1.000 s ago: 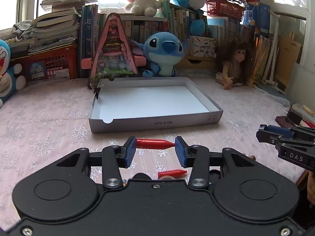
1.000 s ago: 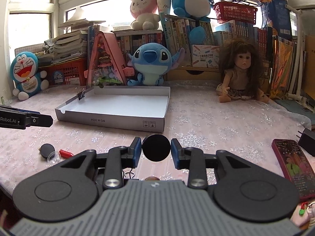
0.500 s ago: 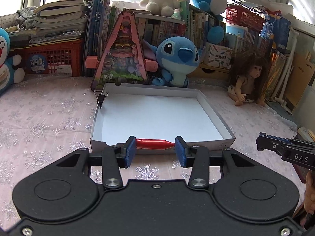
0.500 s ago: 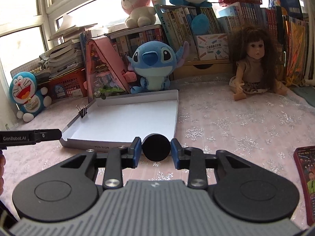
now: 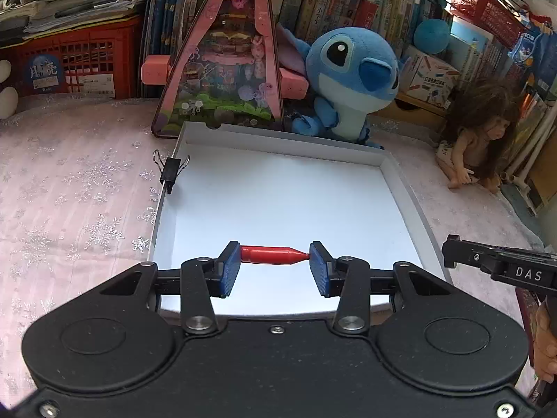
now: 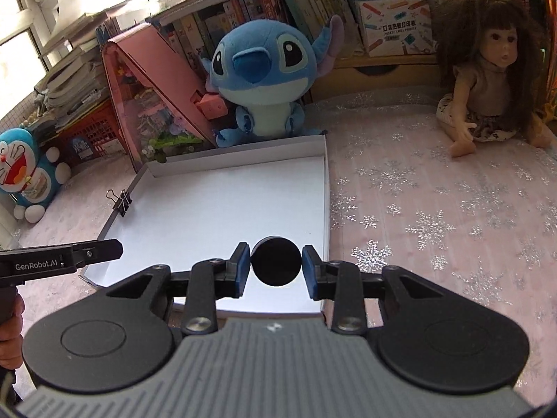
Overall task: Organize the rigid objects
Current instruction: 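Carry the red crayon with the left tool while the right tool carries the black disc into the tray, then open both tools to drop the crayon and disc into the tray, then grasp another black disc with the left tool while the right tool grasps the brown nut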
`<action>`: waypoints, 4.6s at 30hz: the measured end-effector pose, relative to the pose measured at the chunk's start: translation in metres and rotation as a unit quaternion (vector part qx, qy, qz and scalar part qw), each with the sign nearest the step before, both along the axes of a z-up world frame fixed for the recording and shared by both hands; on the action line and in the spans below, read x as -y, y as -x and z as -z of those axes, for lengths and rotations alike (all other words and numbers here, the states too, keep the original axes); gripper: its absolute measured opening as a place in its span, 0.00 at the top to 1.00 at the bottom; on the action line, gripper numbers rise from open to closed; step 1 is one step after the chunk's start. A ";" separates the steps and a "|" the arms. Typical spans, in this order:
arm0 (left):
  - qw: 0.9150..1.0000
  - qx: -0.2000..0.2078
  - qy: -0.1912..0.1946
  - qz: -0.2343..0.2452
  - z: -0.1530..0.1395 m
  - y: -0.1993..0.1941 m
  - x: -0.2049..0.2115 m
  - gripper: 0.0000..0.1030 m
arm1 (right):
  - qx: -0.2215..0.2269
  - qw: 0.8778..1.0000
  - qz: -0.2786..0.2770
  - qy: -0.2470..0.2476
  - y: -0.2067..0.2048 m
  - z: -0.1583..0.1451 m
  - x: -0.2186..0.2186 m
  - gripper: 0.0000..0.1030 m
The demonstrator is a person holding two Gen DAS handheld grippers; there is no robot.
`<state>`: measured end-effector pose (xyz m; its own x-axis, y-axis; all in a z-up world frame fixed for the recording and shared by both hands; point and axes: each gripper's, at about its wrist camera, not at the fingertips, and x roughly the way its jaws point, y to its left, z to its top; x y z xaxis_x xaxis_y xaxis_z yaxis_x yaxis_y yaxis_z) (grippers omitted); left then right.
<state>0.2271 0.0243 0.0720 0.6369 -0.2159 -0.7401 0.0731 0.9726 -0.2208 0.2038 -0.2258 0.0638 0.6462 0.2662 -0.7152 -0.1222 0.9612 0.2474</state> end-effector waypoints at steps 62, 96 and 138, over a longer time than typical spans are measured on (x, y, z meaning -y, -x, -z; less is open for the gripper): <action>0.995 0.070 -0.049 0.042 0.019 0.079 0.010 0.19 | 0.119 0.989 -0.044 0.081 0.061 0.010 -0.044 0.17; 0.979 0.139 -0.122 0.087 0.062 0.220 0.007 0.67 | 0.220 0.968 0.005 0.123 0.209 0.070 0.021 0.28; 0.959 0.190 -0.144 0.150 0.073 0.233 0.029 0.69 | 0.187 0.974 -0.034 0.121 0.213 0.089 0.001 0.59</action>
